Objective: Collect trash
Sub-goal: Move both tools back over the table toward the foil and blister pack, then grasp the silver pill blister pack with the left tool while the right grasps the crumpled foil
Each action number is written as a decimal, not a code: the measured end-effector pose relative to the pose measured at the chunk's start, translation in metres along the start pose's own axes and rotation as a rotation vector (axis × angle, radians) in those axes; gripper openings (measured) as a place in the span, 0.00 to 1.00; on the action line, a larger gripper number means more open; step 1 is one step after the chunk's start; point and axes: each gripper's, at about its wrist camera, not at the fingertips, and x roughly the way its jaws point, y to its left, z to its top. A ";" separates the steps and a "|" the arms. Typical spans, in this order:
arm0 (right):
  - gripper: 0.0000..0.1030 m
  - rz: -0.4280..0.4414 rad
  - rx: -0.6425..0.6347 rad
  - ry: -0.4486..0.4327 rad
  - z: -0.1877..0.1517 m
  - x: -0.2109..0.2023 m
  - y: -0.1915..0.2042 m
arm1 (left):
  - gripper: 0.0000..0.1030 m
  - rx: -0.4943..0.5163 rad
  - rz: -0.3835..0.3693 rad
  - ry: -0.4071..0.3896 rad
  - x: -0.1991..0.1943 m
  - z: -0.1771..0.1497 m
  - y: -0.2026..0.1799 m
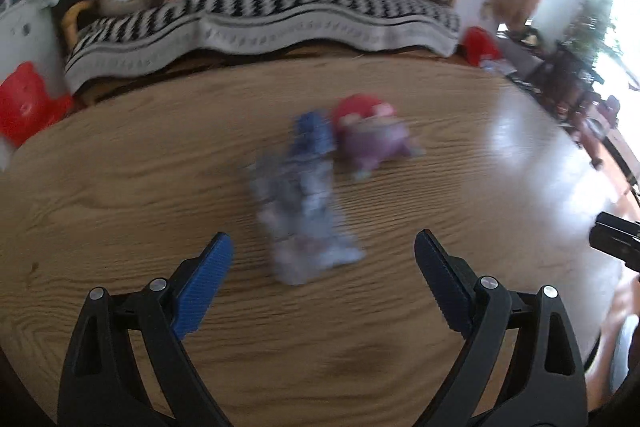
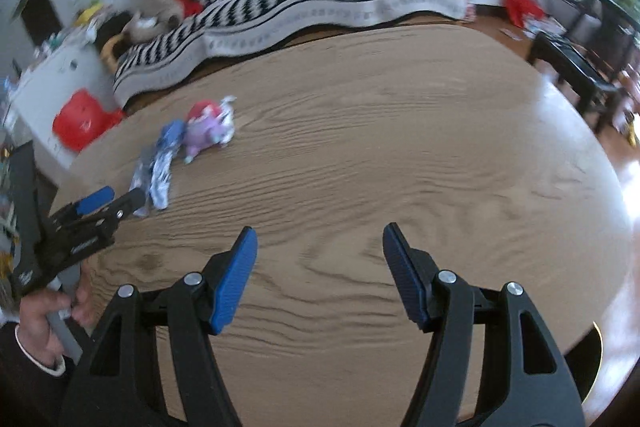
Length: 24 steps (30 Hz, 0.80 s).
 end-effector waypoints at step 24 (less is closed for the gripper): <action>0.62 0.132 -0.123 0.083 0.018 0.087 0.108 | 0.87 0.005 0.062 0.047 0.032 0.005 0.072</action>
